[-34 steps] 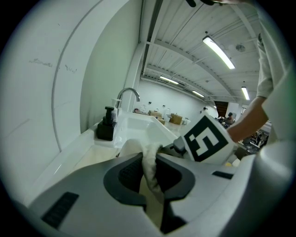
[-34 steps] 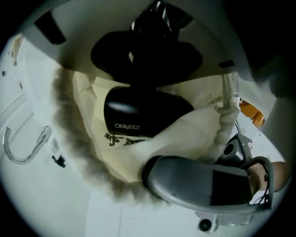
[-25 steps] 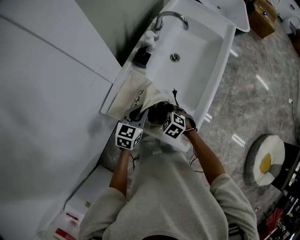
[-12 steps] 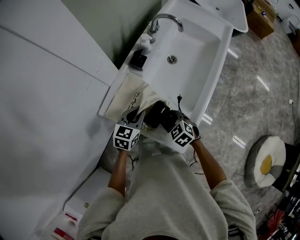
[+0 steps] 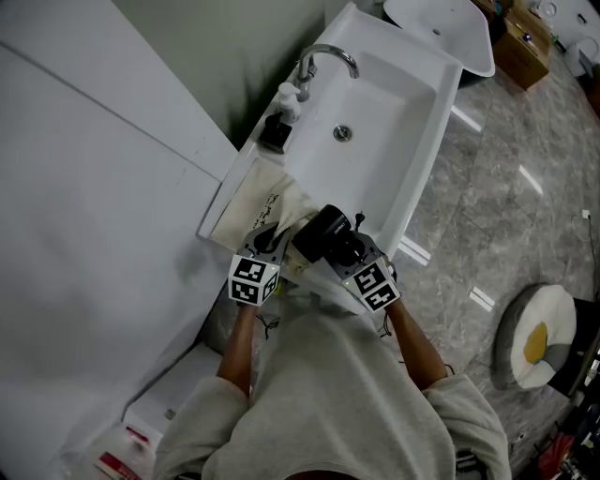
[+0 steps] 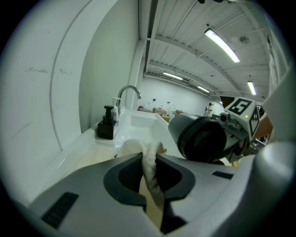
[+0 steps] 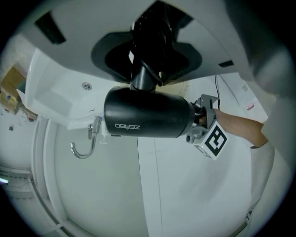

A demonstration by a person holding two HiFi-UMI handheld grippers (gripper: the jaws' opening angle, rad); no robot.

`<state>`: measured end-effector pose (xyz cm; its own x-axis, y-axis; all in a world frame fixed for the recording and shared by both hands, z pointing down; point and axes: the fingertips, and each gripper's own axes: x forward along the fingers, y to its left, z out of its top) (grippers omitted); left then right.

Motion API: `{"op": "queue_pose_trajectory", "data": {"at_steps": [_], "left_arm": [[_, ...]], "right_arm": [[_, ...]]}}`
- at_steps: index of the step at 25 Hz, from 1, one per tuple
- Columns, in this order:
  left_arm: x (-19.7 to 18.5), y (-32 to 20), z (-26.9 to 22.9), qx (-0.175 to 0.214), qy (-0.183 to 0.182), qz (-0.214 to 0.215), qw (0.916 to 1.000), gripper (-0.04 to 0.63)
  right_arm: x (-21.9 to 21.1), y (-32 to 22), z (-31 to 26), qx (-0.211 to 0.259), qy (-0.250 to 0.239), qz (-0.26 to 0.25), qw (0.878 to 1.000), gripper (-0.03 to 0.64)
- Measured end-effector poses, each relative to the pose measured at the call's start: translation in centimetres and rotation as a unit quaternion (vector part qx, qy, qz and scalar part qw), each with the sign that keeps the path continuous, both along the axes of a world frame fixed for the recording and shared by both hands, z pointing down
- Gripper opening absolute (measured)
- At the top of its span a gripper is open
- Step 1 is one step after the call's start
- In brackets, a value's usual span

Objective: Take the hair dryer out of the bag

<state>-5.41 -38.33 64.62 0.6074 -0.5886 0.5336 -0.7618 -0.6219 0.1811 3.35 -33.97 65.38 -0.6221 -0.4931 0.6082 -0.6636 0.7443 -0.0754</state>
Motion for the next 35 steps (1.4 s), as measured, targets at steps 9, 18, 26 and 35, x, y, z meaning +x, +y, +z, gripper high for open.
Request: {"op": "queue_pose_trajectory", "data": {"at_steps": [9, 18, 26, 35], "left_arm": [[0.1, 0.3, -0.4, 0.007, -0.009, -0.003, 0.9999, 0.046], [0.9, 1.3, -0.5, 0.008, 0.007, 0.015, 0.9998, 0.110], [1.2, 0.8, -4.7, 0.057, 0.026, 0.012, 0.9980, 0.183], [-1.8, -3.7, -13.4, 0.151, 0.051, -0.036, 0.9865, 0.029]], "right_arm": [[0.7, -1.7, -6.0, 0.059, -0.056, 0.043, 0.996, 0.196], [2.2, -4.2, -11.4, 0.122, -0.098, 0.092, 0.983, 0.196], [3.3, -5.7, -15.4, 0.165, -0.123, 0.114, 0.972, 0.196], [4.5, -7.8, -19.5, 0.208, -0.140, 0.131, 0.959, 0.196]]}}
